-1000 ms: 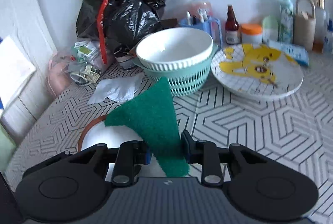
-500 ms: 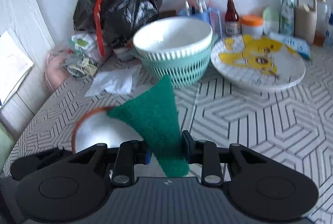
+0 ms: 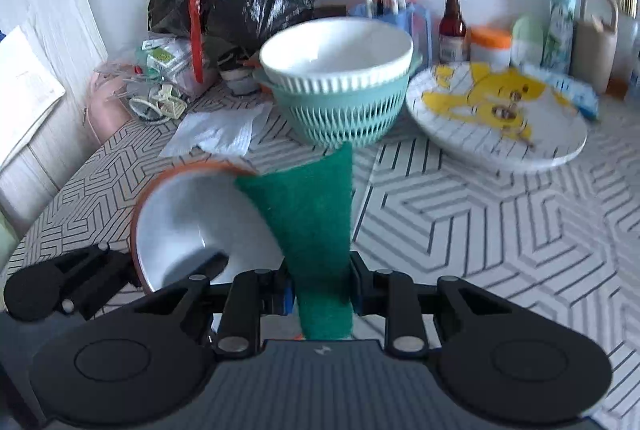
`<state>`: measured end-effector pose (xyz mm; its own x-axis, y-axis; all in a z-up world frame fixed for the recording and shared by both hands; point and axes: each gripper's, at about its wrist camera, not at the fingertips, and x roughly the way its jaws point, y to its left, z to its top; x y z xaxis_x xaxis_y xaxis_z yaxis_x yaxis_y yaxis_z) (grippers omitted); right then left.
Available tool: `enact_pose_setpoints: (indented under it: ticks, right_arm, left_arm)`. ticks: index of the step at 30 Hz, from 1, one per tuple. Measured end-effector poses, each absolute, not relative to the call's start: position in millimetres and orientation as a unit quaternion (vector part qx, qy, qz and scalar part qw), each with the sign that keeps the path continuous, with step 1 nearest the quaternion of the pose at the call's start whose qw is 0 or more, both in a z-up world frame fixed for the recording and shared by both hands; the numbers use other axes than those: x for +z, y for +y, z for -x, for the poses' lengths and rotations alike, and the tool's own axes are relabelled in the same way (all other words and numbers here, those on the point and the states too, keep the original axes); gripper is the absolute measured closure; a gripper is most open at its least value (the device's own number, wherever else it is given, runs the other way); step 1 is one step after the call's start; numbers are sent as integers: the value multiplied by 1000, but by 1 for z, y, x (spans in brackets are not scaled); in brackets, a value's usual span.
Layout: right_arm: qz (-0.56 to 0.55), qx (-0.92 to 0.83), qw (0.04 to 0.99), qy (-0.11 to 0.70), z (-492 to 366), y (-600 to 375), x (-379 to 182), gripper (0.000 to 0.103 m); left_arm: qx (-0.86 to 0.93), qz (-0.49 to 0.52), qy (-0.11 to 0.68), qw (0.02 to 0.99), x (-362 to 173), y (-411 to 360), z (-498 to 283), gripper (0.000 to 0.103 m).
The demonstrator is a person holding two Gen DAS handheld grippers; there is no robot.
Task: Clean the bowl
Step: 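Keep scrubbing inside the bowl with the right gripper while the left gripper holds it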
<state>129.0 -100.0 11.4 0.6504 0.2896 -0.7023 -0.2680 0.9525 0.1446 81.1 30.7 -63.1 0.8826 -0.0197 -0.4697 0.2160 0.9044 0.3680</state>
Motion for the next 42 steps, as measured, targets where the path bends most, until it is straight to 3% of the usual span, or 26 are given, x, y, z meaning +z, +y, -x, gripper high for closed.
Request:
enact_pose_setpoints:
  ticks: [11, 29, 42]
  right_arm:
    - [93, 146, 918, 356, -127, -71, 24, 75]
    - [-78, 171, 891, 414, -129, -107, -28, 72]
    - [-93, 173, 890, 410, -130, -115, -19, 72]
  left_arm:
    - [-47, -245, 227, 941, -66, 20, -79, 80]
    - [-52, -246, 225, 941, -67, 21, -80, 80]
    - [-55, -220, 238, 944, -66, 26, -84, 78]
